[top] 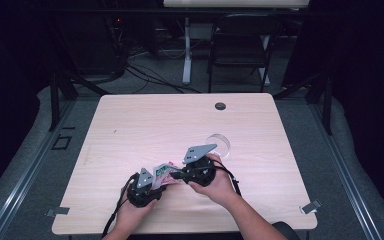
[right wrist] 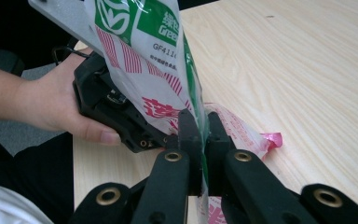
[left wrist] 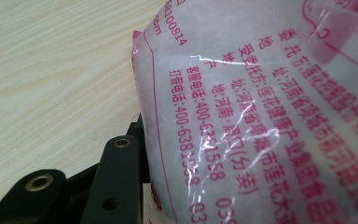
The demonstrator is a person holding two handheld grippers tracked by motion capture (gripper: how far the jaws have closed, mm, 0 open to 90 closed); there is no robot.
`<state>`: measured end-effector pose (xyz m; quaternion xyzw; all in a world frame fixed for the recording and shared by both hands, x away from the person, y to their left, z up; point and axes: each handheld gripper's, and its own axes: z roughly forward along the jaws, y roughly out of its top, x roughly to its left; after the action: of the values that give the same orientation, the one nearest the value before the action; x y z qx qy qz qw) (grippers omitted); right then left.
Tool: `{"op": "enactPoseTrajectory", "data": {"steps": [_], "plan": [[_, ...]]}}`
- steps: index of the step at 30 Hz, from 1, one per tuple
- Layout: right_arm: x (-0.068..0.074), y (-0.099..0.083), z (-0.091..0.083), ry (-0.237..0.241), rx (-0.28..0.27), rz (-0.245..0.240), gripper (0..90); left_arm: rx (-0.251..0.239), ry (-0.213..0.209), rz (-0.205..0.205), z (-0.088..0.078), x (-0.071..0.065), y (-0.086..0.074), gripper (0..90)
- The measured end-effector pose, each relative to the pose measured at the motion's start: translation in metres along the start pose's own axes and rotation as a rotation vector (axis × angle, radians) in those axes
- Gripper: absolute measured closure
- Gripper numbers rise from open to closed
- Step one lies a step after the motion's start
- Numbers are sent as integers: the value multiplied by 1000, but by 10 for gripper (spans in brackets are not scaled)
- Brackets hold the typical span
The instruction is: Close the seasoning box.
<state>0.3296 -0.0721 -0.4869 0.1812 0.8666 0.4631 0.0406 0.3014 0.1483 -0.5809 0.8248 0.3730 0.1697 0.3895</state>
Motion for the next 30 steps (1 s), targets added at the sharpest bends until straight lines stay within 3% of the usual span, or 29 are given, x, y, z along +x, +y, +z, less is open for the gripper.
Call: {"op": "enactPoseTrajectory", "data": {"steps": [10, 15, 30], "plan": [[-2, 2, -5, -14, -23, 17, 900, -24, 0, 10, -4, -2, 2, 623], [-4, 3, -9, -13, -44, 28, 900, -35, 16, 38, -8, -3, 6, 625], [-6, 4, -18, 3, -91, 25, 900, -45, 166, 149, -24, -6, 17, 633]]}}
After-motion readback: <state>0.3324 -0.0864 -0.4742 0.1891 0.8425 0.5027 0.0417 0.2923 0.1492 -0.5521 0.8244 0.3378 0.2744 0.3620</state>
